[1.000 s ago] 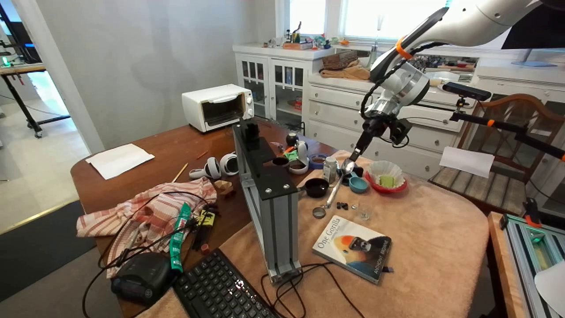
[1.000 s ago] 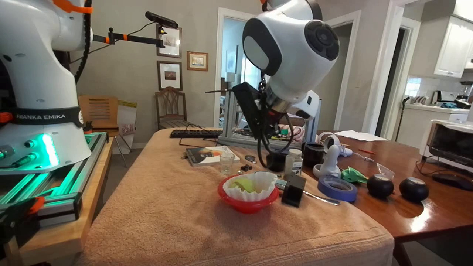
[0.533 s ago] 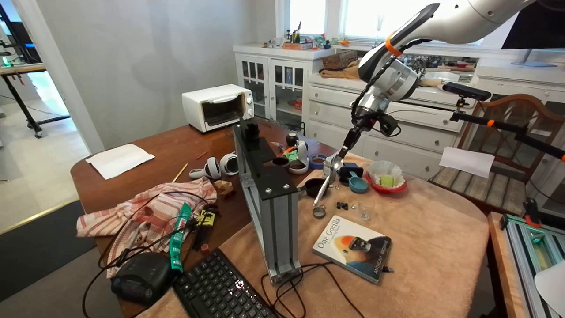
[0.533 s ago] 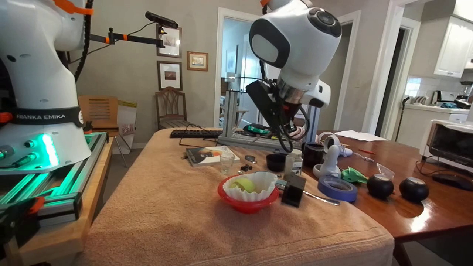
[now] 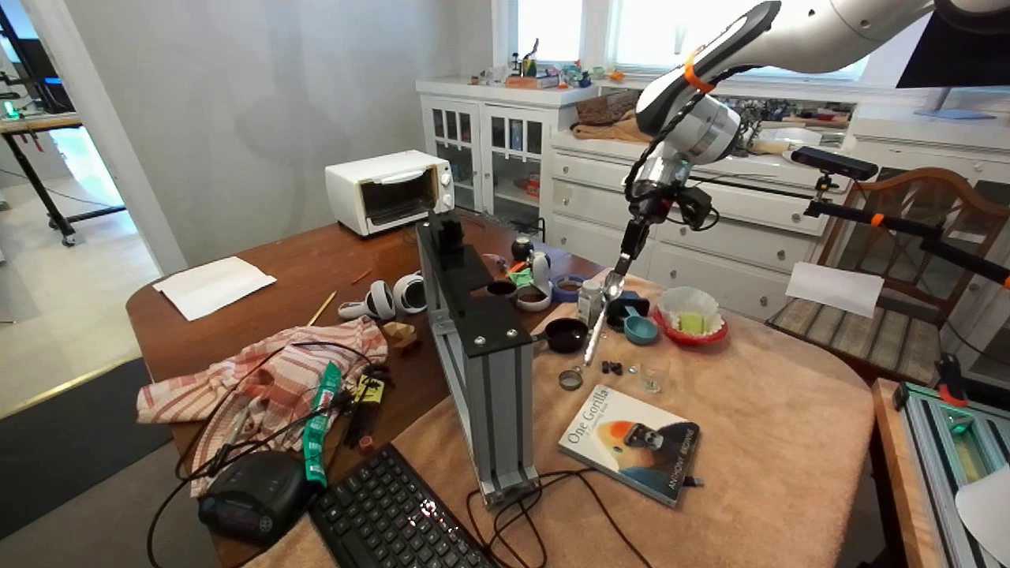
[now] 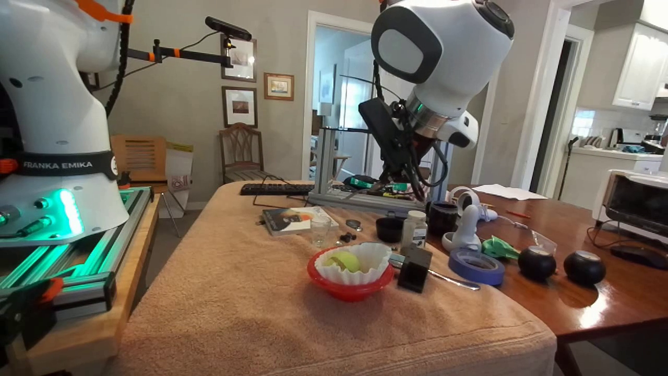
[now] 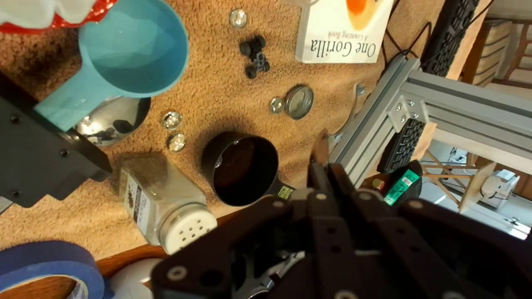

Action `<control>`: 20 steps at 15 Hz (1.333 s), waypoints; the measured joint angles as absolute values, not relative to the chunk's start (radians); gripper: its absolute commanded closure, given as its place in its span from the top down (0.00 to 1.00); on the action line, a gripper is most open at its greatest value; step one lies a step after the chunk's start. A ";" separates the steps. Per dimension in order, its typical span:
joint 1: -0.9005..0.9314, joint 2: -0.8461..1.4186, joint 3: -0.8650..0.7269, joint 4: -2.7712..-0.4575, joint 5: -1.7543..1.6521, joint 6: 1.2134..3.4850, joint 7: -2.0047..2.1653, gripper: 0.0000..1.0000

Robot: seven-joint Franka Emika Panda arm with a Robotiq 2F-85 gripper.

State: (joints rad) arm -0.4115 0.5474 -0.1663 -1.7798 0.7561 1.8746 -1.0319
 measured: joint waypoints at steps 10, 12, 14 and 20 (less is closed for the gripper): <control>-0.446 0.591 -0.165 -1.752 0.754 2.018 -1.050 0.01; -0.449 0.603 -0.167 -1.743 0.734 2.018 -1.048 0.01; -0.450 0.613 -0.169 -1.732 0.697 2.018 -1.039 0.01; -0.450 0.631 -0.168 -1.691 0.535 2.006 -0.959 0.01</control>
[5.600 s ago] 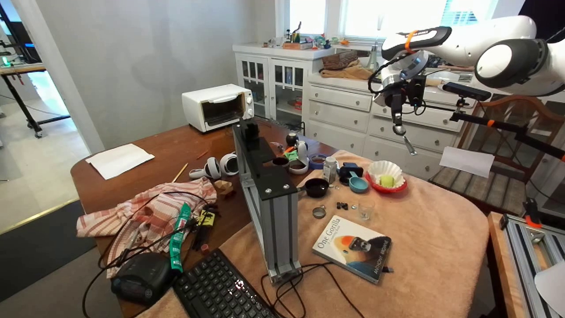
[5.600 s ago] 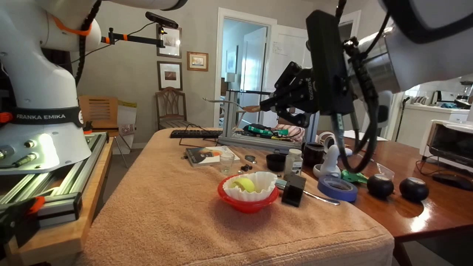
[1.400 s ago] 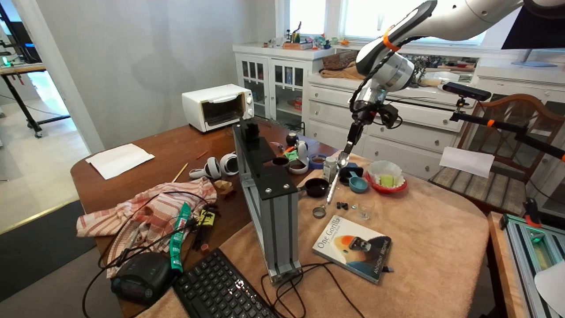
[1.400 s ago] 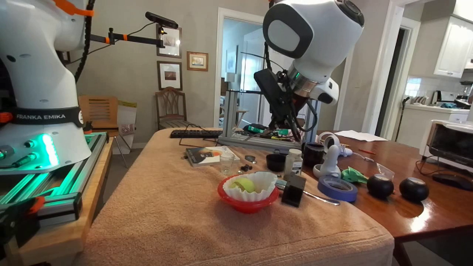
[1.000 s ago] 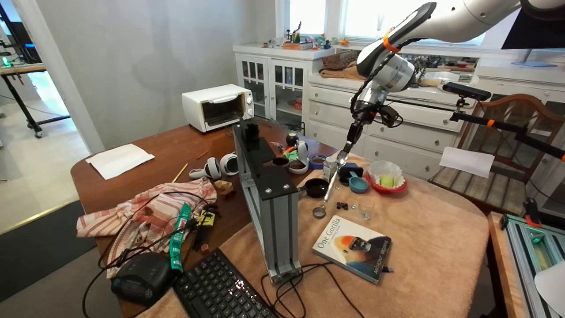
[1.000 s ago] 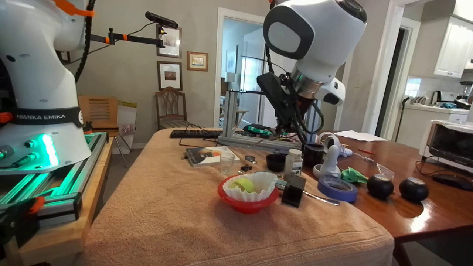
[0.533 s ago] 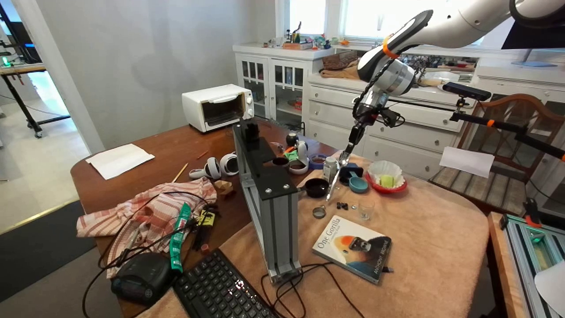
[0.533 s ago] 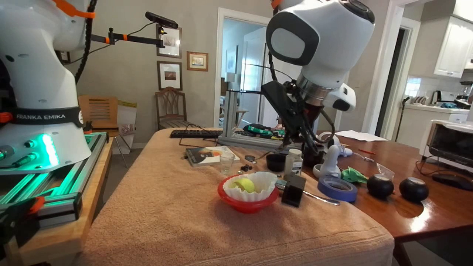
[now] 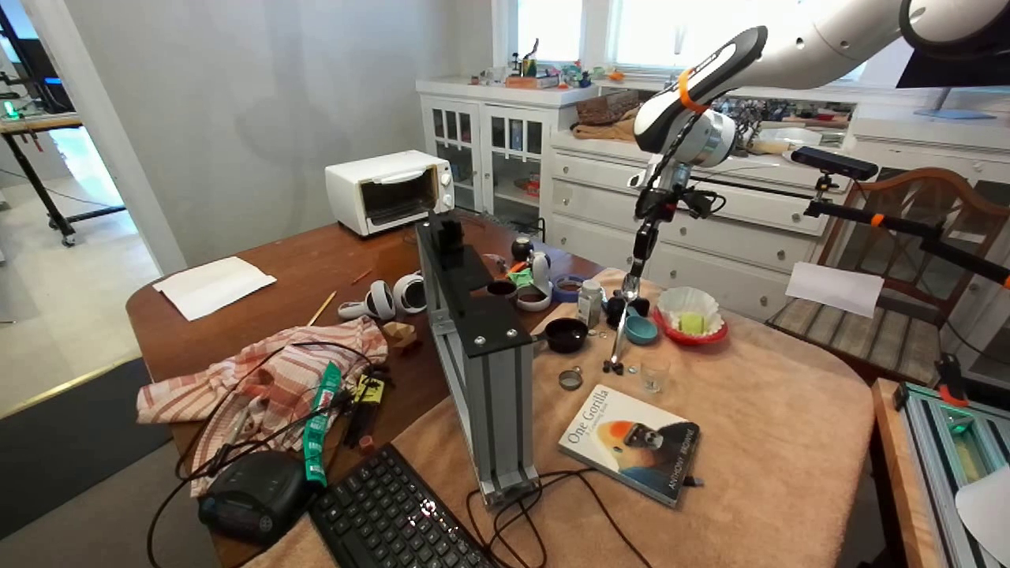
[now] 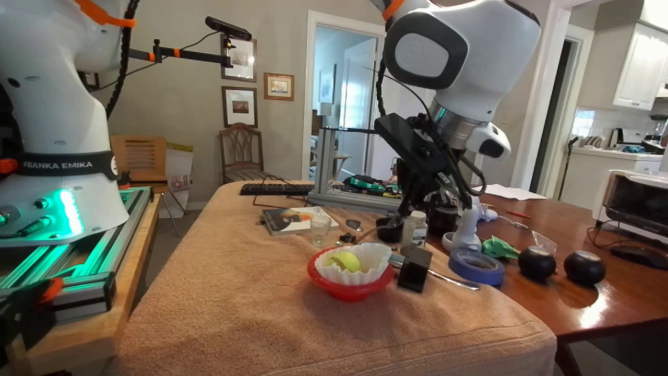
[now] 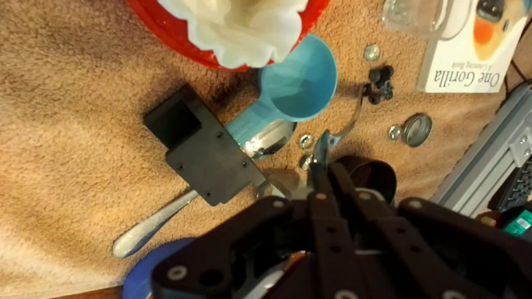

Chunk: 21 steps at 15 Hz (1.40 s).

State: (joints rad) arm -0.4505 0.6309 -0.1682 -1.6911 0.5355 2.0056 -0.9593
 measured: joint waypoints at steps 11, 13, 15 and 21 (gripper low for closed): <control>-0.457 0.658 -0.148 -1.592 0.424 1.774 -0.804 0.01; -0.464 0.664 -0.140 -1.578 0.426 1.761 -0.789 0.01; -0.474 0.668 -0.130 -1.571 0.436 1.761 -0.777 0.01; -0.498 0.675 -0.114 -1.569 0.459 1.761 -0.752 0.01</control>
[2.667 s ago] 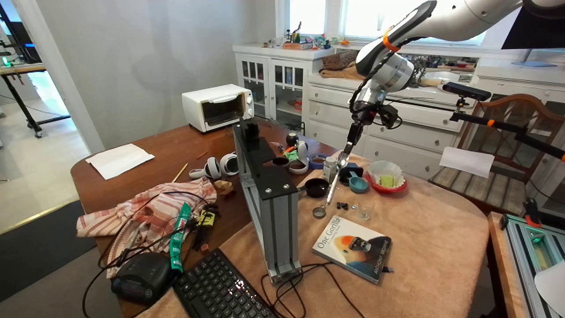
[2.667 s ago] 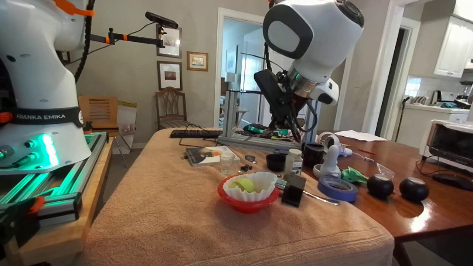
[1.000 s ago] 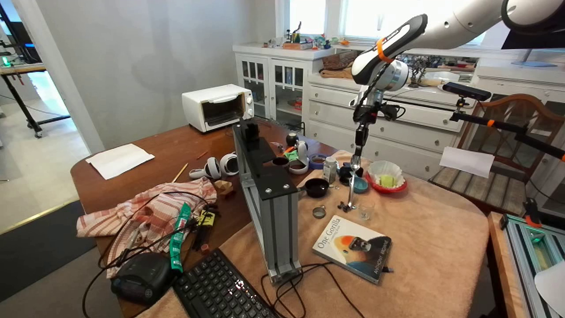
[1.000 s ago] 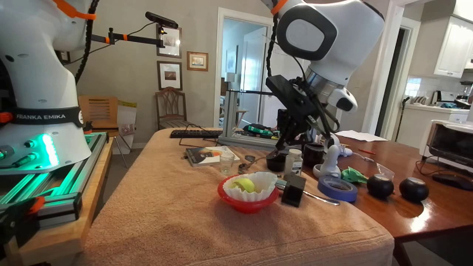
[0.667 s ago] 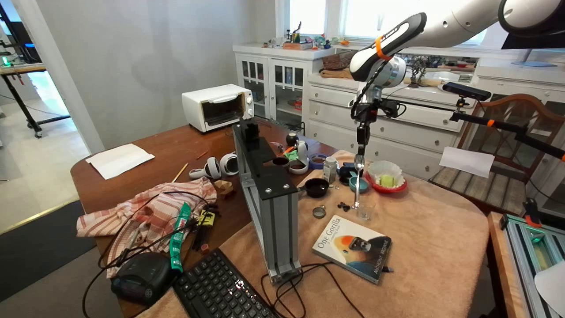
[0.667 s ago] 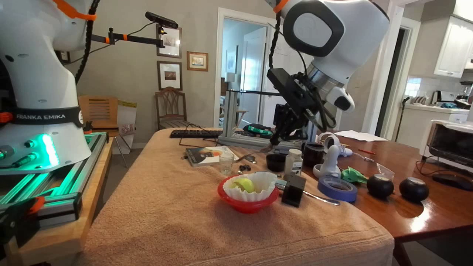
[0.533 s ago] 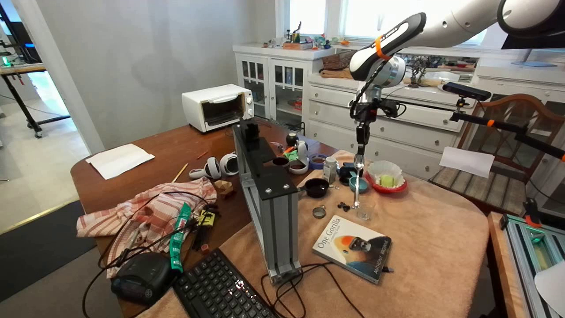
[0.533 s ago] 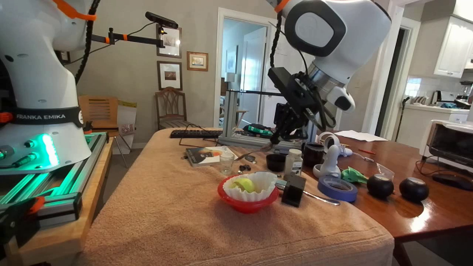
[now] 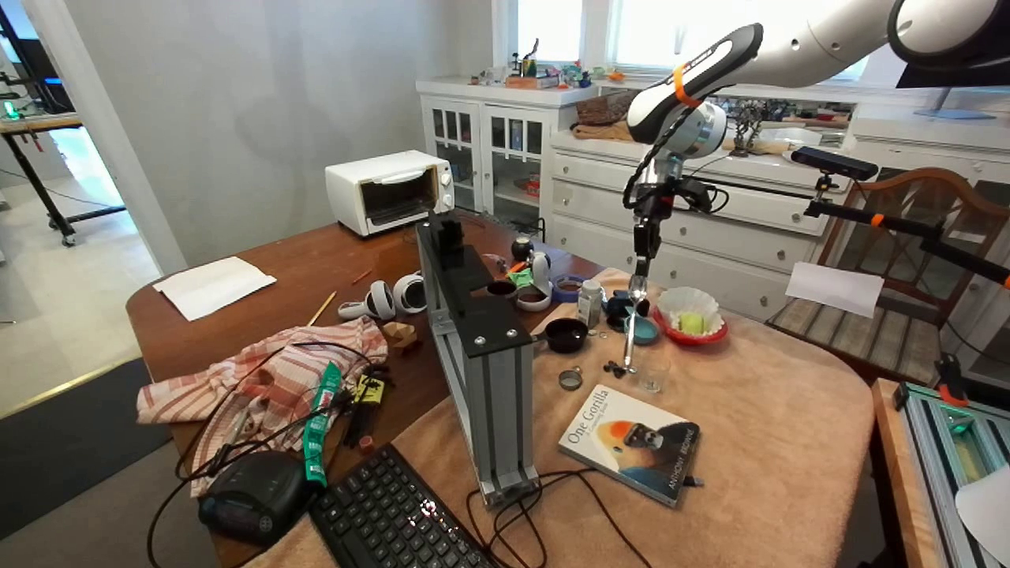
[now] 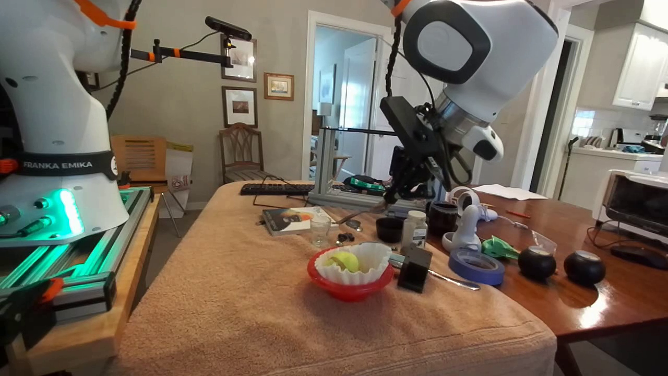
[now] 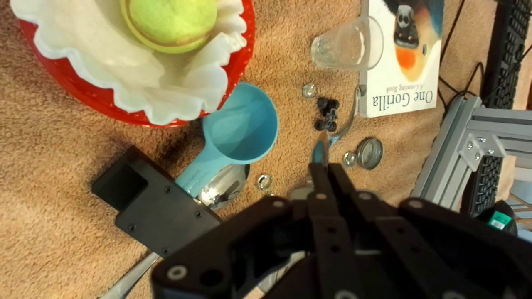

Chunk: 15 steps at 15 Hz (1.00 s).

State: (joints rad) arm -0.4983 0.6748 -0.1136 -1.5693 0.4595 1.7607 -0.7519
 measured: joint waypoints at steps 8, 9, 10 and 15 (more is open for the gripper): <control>-0.513 0.678 -0.110 -1.569 0.454 1.761 -0.752 0.01; -0.513 0.679 -0.109 -1.571 0.453 1.761 -0.752 0.01; -0.513 0.680 -0.106 -1.574 0.452 1.761 -0.753 0.01; -0.510 0.698 -0.087 -1.585 0.451 1.759 -0.762 0.01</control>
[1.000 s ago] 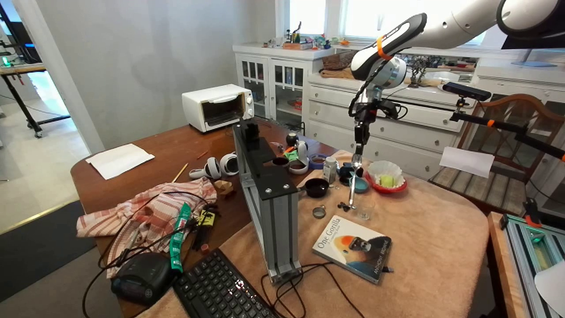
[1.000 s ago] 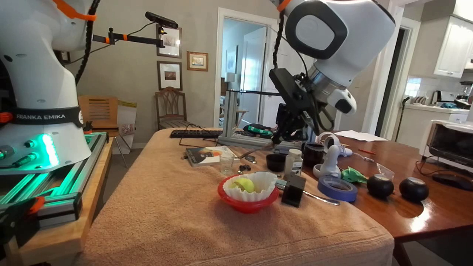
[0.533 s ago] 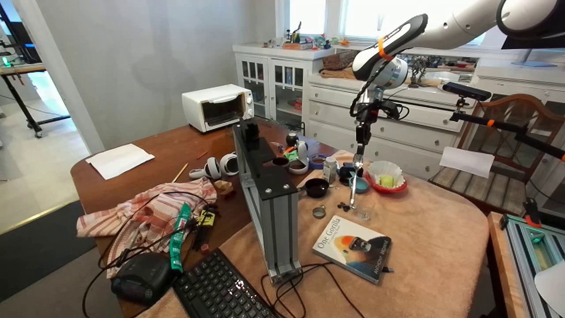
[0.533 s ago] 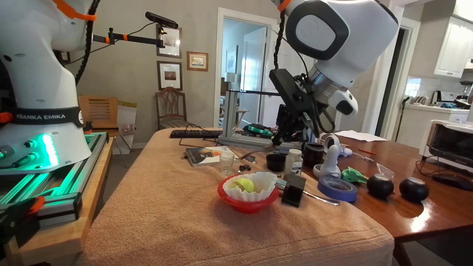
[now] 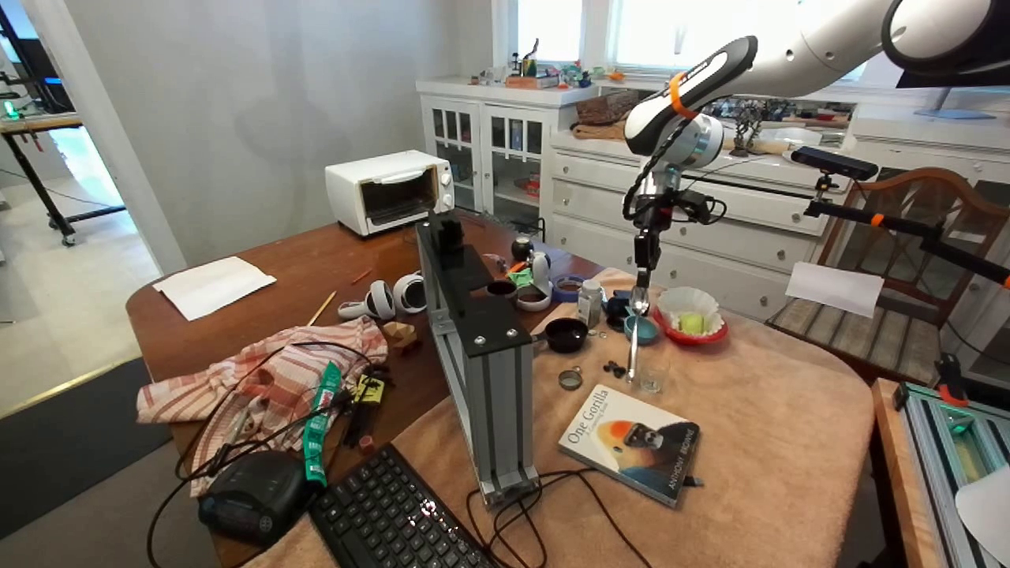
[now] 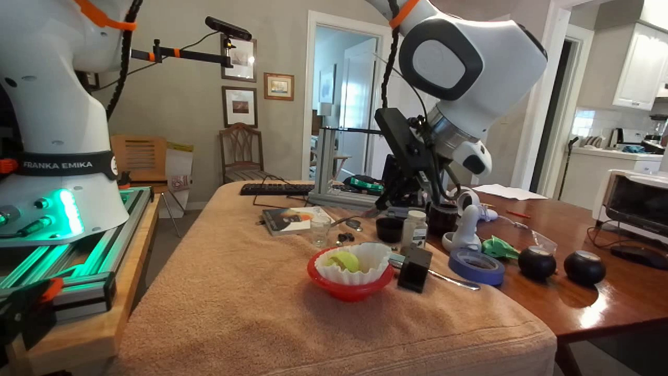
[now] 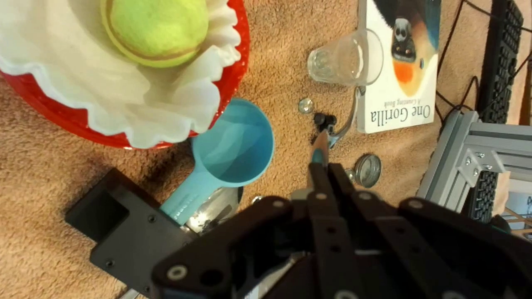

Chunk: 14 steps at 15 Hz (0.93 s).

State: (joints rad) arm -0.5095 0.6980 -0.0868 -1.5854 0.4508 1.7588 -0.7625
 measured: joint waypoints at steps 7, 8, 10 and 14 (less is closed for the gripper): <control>-0.509 0.706 -0.064 -1.607 0.451 1.759 -0.828 0.01; -0.509 0.707 -0.061 -1.609 0.451 1.759 -0.836 0.01; -0.508 0.711 -0.058 -1.610 0.451 1.759 -0.852 0.01; -0.505 0.715 -0.057 -1.610 0.448 1.759 -0.866 0.01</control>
